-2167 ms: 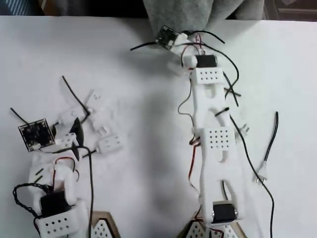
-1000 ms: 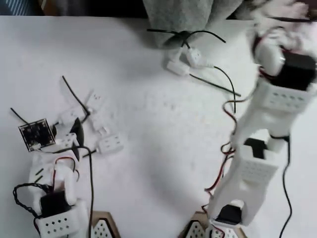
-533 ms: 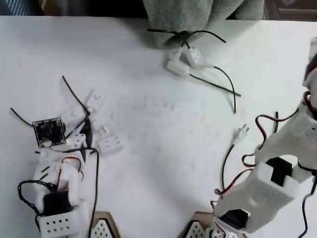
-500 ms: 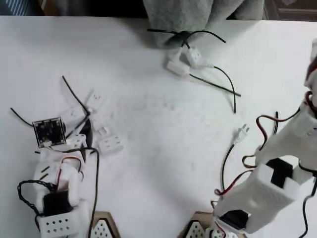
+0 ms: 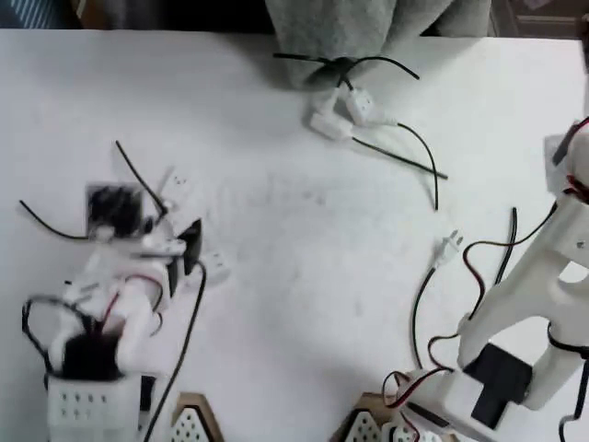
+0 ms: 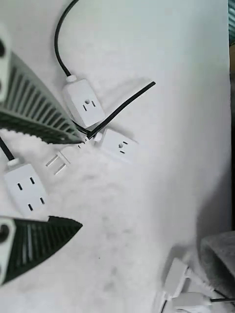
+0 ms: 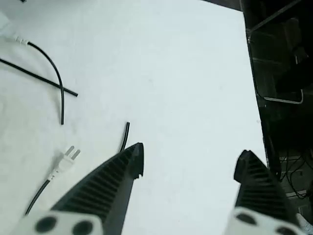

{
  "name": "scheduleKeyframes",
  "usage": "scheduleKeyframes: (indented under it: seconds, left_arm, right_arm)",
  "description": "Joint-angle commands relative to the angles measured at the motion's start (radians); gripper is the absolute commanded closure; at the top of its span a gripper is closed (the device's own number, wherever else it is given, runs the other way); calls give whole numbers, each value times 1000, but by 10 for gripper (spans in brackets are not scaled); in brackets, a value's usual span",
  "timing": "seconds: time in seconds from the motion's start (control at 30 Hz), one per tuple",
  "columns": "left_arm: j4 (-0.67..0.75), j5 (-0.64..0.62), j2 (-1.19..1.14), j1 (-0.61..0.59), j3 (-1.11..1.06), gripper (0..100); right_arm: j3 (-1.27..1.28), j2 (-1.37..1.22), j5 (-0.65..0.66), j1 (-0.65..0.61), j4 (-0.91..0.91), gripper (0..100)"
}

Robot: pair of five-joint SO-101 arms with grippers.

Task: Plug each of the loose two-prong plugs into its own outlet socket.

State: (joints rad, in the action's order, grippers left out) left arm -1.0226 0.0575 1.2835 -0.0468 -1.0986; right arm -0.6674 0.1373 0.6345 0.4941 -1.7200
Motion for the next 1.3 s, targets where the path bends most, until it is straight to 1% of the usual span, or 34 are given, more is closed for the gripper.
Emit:
scheduleKeyframes:
  seconds: [0.0, 0.07, 0.13, 0.17, 0.3, 0.4, 0.57, 0.63, 0.73, 0.83, 0.93, 1.1, 1.23, 1.27]
  left_arm:
    - [-54, 94, -308, 22, 242, 753]
    - [-112, 158, -464, 22, 367, 752]
    - [-167, 253, -616, 24, 488, 752]
    - [-196, 316, -687, 24, 542, 752]
    - [-327, 658, -938, 24, 717, 754]
    - [-410, 830, -1086, 25, 795, 755]
    - [-491, 1014, -1257, 82, 818, 755]
    - [-499, 1051, -1302, 116, 816, 755]
    - [-489, 1053, -1345, 170, 825, 755]
    - [-430, 1049, -1380, 200, 816, 755]
    - [-379, 1048, -1437, 186, 821, 755]
    - [-310, 1056, -1524, 116, 825, 755]
    - [-293, 1056, -1554, 104, 825, 759]
    - [-293, 1056, -1557, 108, 825, 775]
  right_arm:
    - [81, 59, 71, -7, 2, 697]
    - [109, 56, 80, -2, 2, 697]
    - [140, 54, 80, 8, 2, 697]
    - [157, 54, 80, 10, 2, 697]
    - [204, 54, 81, 10, 2, 697]
    - [238, 54, 120, 10, 2, 697]
    - [318, 54, 207, 10, 2, 697]
    - [345, 54, 233, 10, 2, 697]
    - [367, 54, 262, 10, 5, 697]
    - [387, 54, 262, 12, 35, 697]
    - [430, 53, 262, 12, 65, 697]
    - [512, 53, 262, 12, 131, 697]
    - [552, 53, 262, 12, 165, 697]
    - [555, 53, 262, 12, 168, 697]
